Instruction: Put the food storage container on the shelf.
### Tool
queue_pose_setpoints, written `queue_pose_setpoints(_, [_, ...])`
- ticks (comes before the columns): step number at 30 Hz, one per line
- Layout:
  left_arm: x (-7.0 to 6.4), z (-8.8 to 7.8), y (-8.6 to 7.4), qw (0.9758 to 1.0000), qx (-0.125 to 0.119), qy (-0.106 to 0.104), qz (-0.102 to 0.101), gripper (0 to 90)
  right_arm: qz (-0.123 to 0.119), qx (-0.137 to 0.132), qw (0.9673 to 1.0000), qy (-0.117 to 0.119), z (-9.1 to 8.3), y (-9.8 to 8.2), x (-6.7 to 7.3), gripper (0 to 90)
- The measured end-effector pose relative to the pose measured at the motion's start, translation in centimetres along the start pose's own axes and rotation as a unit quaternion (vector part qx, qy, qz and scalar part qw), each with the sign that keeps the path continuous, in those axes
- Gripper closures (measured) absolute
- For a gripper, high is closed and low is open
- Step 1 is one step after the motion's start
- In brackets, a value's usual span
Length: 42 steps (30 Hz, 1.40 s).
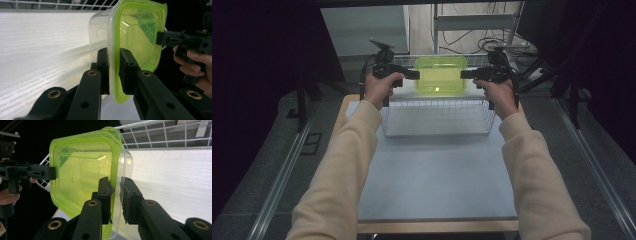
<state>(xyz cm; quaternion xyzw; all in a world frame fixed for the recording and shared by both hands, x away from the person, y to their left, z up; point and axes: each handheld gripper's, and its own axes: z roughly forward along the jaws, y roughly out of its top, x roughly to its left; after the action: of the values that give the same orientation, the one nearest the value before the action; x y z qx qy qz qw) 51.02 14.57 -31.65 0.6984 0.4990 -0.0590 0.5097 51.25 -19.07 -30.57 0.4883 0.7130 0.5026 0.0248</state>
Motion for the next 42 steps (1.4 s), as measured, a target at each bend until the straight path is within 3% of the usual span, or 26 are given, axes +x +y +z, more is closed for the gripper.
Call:
queue_pose_setpoints(5, [0.3,0.5,0.3,0.9999,-0.009,0.011,-0.009,77.9,-0.019,0.000,0.9995,-0.024,0.7,0.2,0.2,71.6])
queue_pose_setpoints(13, [0.8,1.5,0.1,0.9995,-0.008,0.031,-0.008,66.3,-0.017,0.003,0.9989,-0.044,1.3,0.0,-0.1,64.8])
queue_pose_setpoints(16, [0.9,1.7,0.1,0.9995,-0.014,0.027,-0.008,57.6,-0.013,0.001,0.9988,-0.048,1.3,-0.1,-0.2,58.6])
queue_pose_setpoints(19, [0.8,1.9,0.1,0.9992,-0.018,0.036,-0.004,38.8,-0.019,-0.003,0.9976,-0.066,1.1,-0.2,-0.2,48.8])
queue_pose_setpoints(22, [0.7,1.7,0.2,0.9991,-0.026,0.034,-0.006,25.3,-0.023,-0.018,0.9973,-0.068,0.6,-0.3,-0.1,44.6])
queue_pose_setpoints(27, [-0.1,0.4,-0.1,0.9984,-0.044,0.034,0.010,18.9,-0.041,-0.045,0.9968,-0.051,-0.9,-0.5,0.4,38.8])
queue_pose_setpoints(30, [-0.9,-0.6,-0.9,0.9978,-0.046,0.038,0.029,18.2,-0.059,-0.052,0.9961,-0.039,-1.9,-1.0,0.7,36.5])
queue_pose_setpoints(33, [-1.7,-1.7,-2.3,0.9963,-0.041,0.045,0.061,18.1,-0.074,-0.048,0.9956,-0.030,-2.8,-2.1,1.0,34.3])
queue_pose_setpoints(38, [-2.9,-3.3,-5.4,0.9949,-0.056,0.033,0.077,18.2,-0.102,-0.051,0.9932,-0.024,-4.5,-4.5,1.3,32.2])
queue_pose_setpoints(42, [-3.7,-4.8,-8.6,0.9932,-0.065,0.024,0.094,18.6,-0.114,-0.061,0.9916,0.002,-6.3,-7.6,1.5,30.5])
